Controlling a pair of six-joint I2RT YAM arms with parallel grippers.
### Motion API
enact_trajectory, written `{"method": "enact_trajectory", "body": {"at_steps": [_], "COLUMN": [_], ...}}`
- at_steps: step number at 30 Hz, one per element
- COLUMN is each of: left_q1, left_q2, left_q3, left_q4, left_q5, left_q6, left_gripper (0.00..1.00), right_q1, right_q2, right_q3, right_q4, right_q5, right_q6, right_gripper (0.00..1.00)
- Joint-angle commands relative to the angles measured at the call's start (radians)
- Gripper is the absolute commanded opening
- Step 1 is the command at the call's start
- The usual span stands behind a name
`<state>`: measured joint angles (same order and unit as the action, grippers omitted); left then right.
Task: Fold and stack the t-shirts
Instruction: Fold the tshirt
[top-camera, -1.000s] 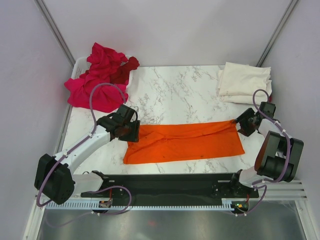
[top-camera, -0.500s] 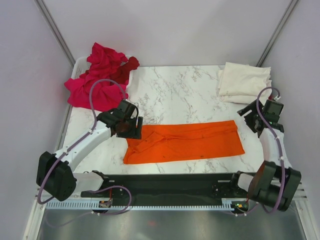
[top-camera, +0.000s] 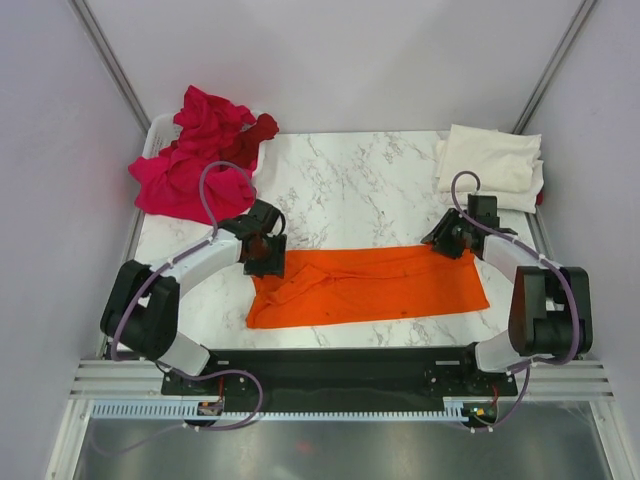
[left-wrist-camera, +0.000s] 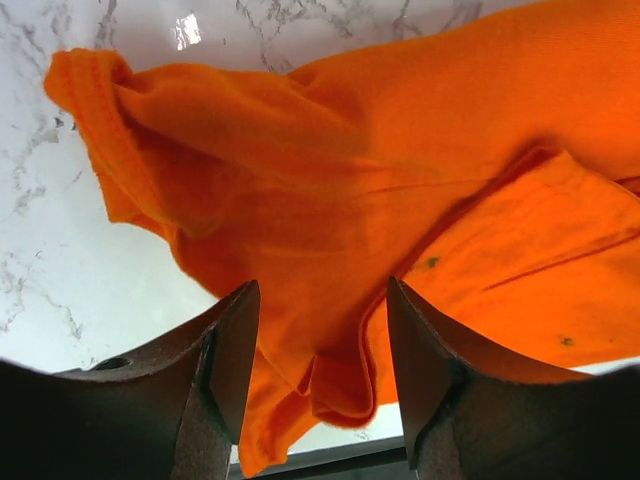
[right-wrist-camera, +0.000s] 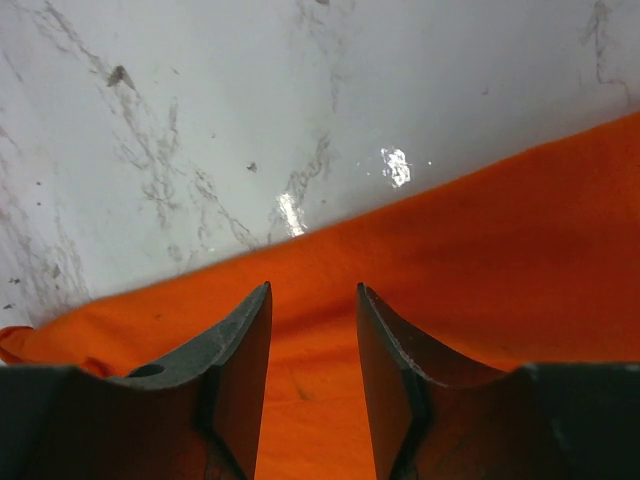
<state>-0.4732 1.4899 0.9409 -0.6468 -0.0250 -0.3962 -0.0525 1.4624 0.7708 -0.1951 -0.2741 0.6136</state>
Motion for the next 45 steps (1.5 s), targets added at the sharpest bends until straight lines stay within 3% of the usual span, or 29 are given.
{"method": "enact_trajectory", "body": {"at_steps": [1,9,15,17,18,19,20,21,22,23,24,25,27,30,31,32,36,39,42,45], "left_q1": [0.004,0.007,0.038,0.039,0.038,0.038,0.038,0.038,0.039,0.047,0.057,0.067,0.077,0.065,0.058,0.045,0.03,0.031,0.03,0.031], "left_q2": [0.053,0.278,0.627,0.731,0.853,0.924,0.996,1.187,1.278,1.366,1.391,1.347,1.298,1.285,1.271,1.25,1.083,0.885,0.68,0.464], "left_q3": [-0.002,0.093,0.484,0.719,0.828,1.097,1.263,1.449,1.856,2.013,2.048,1.926,1.807,1.844,1.899,1.914,1.915,1.822,1.643,1.372], "left_q4": [0.076,0.133,0.072,0.012,-0.099,-0.163,-0.245,-0.317,-0.414,-0.412,-0.36,-0.197,-0.073,-0.025,-0.028,-0.025,-0.028,-0.043,-0.059,-0.065], "left_q5": [-0.03,-0.079,-0.085,-0.075,-0.067,-0.061,-0.059,-0.043,0.002,0.058,0.15,0.215,0.322,0.457,0.477,0.491,0.462,0.401,0.331,0.243], "left_q6": [-0.055,-0.047,0.04,0.068,0.075,0.086,0.111,0.128,0.154,0.189,0.178,0.168,0.137,0.152,0.158,0.174,0.191,0.197,0.206,0.203], "left_gripper": [0.6,0.59,0.55,0.55,0.55,0.54,0.54,0.55,0.57,0.59,0.58,0.57,0.59,0.75,0.93,0.99,1.0,1.0,1.0,1.0], "right_q1": [0.003,0.039,0.077,0.1,0.147,0.179,0.216,0.312,0.368,0.502,0.572,0.638,0.789,0.858,0.858,0.858,0.844,0.78,0.674,0.555], "right_q2": [0.042,0.076,0.03,-0.028,-0.052,-0.08,-0.139,-0.175,-0.244,-0.275,-0.299,-0.316,-0.324,-0.287,-0.283,-0.274,-0.218,-0.162,-0.081,0.056], "right_q3": [-0.002,-0.164,-0.283,-0.303,-0.324,-0.33,-0.338,-0.358,-0.367,-0.375,-0.369,-0.348,-0.256,-0.121,-0.099,-0.078,0.112,0.238,0.335,0.45], "right_q4": [0.052,0.118,0.164,0.151,0.148,0.134,0.116,0.111,0.109,0.132,0.138,0.131,0.08,-0.044,-0.062,-0.091,-0.15,-0.162,-0.11,-0.083], "right_q5": [-0.004,0.01,-0.086,-0.091,-0.097,-0.094,-0.091,-0.085,-0.079,-0.057,-0.041,-0.013,0.048,0.139,0.162,0.197,0.321,0.397,0.386,0.336], "right_q6": [-0.029,-0.034,0.029,0.084,0.107,0.127,0.185,0.224,0.27,0.376,0.414,0.44,0.439,0.329,0.304,0.279,0.121,0.055,0.023,-0.005], "right_gripper": [0.47,0.48,0.52,0.54,0.57,0.59,0.6,0.64,0.66,0.69,0.7,0.72,0.77,0.8,0.8,0.82,0.85,0.88,0.89,0.88]}}
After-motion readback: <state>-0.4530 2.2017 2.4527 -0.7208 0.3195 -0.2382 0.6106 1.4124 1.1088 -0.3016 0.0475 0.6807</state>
